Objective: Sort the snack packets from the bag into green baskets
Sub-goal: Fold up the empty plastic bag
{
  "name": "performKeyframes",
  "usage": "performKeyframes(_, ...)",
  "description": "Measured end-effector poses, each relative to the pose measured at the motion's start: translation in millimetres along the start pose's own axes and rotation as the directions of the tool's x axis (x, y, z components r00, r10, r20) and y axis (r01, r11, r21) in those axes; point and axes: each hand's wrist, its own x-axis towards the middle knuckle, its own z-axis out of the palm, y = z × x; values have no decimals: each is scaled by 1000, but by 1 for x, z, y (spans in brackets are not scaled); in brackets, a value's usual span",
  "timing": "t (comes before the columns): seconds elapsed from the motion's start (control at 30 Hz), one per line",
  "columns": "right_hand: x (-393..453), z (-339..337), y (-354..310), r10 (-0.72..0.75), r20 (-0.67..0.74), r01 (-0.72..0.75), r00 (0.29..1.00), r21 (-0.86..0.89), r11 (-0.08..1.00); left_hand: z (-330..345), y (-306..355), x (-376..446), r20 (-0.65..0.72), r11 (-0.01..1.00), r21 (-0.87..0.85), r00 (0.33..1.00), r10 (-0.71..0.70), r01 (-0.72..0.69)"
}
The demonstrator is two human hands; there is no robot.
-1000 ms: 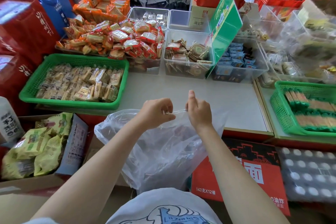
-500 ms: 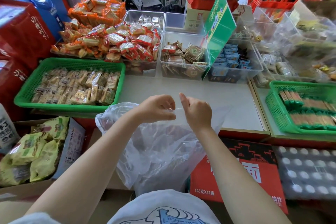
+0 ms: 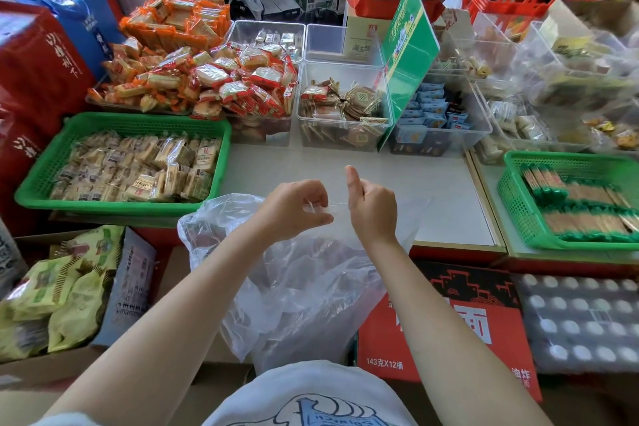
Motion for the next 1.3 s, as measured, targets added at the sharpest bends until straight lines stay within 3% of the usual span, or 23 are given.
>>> performKeyframes(0.13,0,0,-1,6,3,-6,1000,0,1000,0,-4,0,-39,1000,29,999,-7,8)
performKeyframes(0.33,1,1,-2,54,6,-54,999,1,999,-1,3,-4,-243,958,235,945,220,-162)
performKeyframes(0.47,4,-3,-5,76,-12,-76,997,-36,996,0,8,-7,-289,902,346,885,364,-258)
performKeyframes(0.57,6,-5,-7,76,-16,-76,997,-34,996,8,5,-10,-307,914,354,898,315,-200)
performKeyframes(0.7,6,-6,-11,49,22,-49,999,-10,999,11,-7,-12,-355,967,252,927,122,-30)
performKeyframes(0.83,6,-8,-14,54,14,-54,998,-13,998,8,-10,-13,-277,970,244,959,55,15)
performKeyframes(0.93,6,-7,-15,47,22,-46,999,-11,999,4,-10,-11,-101,979,202,995,-3,24)
performKeyframes(1.0,5,-6,-16,26,43,-26,999,-4,1000,4,-8,-8,-13,990,138,999,40,-37)
performKeyframes(1.07,4,-5,-19,4,76,-5,997,16,1000,4,-5,-5,-27,989,99,993,112,-109)
performKeyframes(1.13,3,-5,-21,-26,111,23,993,32,999,3,-2,-1,-70,978,137,984,167,-156)
performKeyframes(1.2,4,-6,-23,-42,117,36,992,46,998,-2,1,3,-5,969,165,982,187,-184)
performKeyframes(1.3,8,-12,-23,-28,29,28,999,14,1000,-11,-2,7,178,966,236,982,58,-100)
